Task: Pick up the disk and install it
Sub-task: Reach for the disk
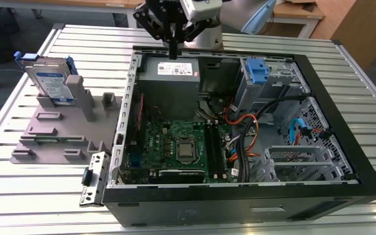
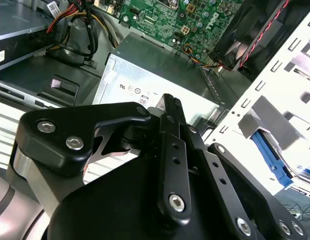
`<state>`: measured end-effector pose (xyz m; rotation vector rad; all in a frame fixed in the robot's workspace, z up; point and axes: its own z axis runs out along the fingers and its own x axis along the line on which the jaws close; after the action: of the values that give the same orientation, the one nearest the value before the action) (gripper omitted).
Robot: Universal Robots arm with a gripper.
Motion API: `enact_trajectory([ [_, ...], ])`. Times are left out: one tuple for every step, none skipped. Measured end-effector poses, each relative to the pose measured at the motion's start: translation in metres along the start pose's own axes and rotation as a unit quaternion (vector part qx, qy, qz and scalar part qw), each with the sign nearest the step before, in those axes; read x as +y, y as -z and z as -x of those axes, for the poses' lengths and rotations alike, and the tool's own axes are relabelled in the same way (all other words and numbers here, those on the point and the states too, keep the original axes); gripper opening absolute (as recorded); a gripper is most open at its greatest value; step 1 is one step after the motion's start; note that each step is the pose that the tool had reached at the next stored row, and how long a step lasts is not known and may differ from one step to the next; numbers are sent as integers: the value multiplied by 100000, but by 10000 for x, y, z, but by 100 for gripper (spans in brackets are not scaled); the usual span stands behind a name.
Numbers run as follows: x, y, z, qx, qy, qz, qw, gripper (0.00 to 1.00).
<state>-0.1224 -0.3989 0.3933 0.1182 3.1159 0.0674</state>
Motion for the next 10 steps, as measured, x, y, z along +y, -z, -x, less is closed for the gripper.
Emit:
enact_trajectory([
  [0,0,-6,1,-3,5,100000,11],
  [-2,0,-15,0,-3,5,100000,11],
  [-2,0,-26,-2,0,8,100000,11],
  [-3,0,-37,1,-1,8,100000,11],
  [-4,0,-48,-1,0,11,100000,11],
  [-5,1,-57,-1,-1,11,100000,11],
  [-5,0,-65,-4,-1,18,100000,11],
  [-6,1,-72,-2,-3,16,100000,11],
  [-7,1,-81,-1,3,16,100000,11],
  [-7,1,-88,-1,-2,17,100000,11],
])
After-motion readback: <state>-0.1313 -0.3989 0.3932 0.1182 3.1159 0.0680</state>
